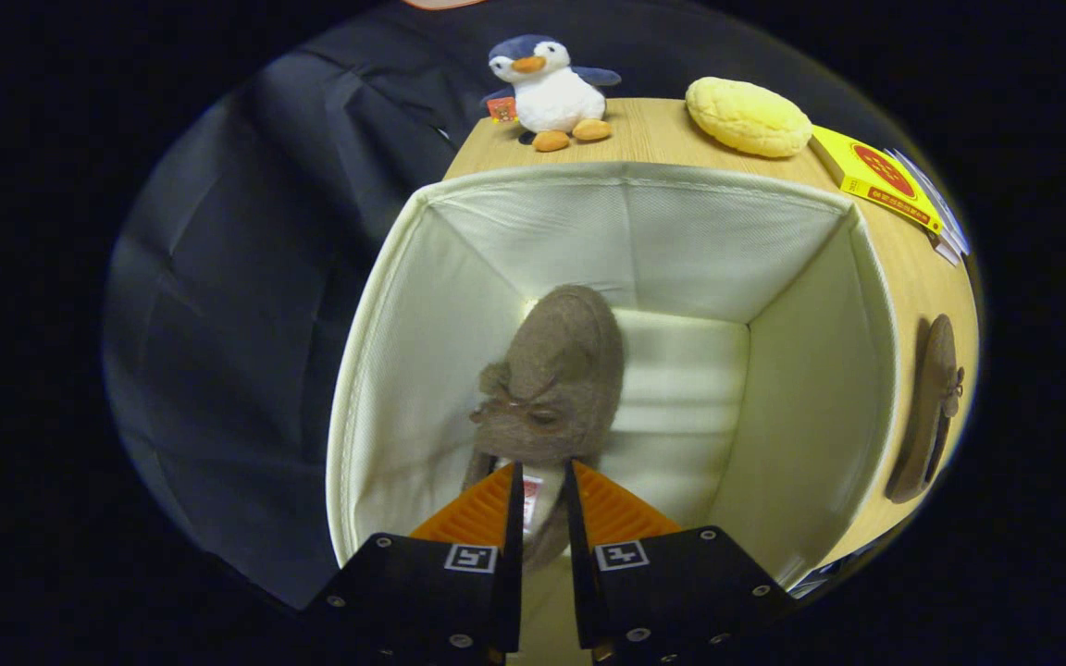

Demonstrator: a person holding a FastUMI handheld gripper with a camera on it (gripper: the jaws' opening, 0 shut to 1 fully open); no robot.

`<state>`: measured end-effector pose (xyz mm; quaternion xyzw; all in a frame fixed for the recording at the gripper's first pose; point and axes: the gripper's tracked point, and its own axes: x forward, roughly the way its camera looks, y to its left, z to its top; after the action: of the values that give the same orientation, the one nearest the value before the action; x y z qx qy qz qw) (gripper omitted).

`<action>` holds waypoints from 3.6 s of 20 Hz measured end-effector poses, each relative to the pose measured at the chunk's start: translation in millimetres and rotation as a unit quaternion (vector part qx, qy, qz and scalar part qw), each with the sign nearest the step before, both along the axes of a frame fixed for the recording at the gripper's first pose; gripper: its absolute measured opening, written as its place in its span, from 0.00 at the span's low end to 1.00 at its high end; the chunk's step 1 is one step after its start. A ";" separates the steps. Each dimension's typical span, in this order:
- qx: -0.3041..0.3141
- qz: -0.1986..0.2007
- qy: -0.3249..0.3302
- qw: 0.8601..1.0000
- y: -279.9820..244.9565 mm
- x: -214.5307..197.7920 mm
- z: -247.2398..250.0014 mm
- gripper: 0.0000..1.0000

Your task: Open the storage box then place both shoes into the box .Put the left shoe in first, then the right shoe, with the right side of both shoes facing outward in a uniform manner.

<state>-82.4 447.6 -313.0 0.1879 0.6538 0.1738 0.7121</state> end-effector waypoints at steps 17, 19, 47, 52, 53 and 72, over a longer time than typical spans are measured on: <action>0.116 -0.015 -0.146 0.982 -159.2 20.4 84.3 0.84; 0.099 -0.031 -0.159 0.982 -192.6 23.5 77.3 0.90; -0.152 -0.087 -0.162 0.971 -433.8 -21.1 -118.2 0.60; -0.196 -0.103 -0.180 0.958 -438.0 -18.6 -132.8 0.36; -0.205 -0.107 -0.183 0.955 -440.3 -17.7 -133.6 0.29; -0.171 -0.132 -0.222 0.951 -322.7 47.0 54.4 0.05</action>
<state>-35.4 124.9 -258.6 0.1048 0.4681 0.0013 0.8774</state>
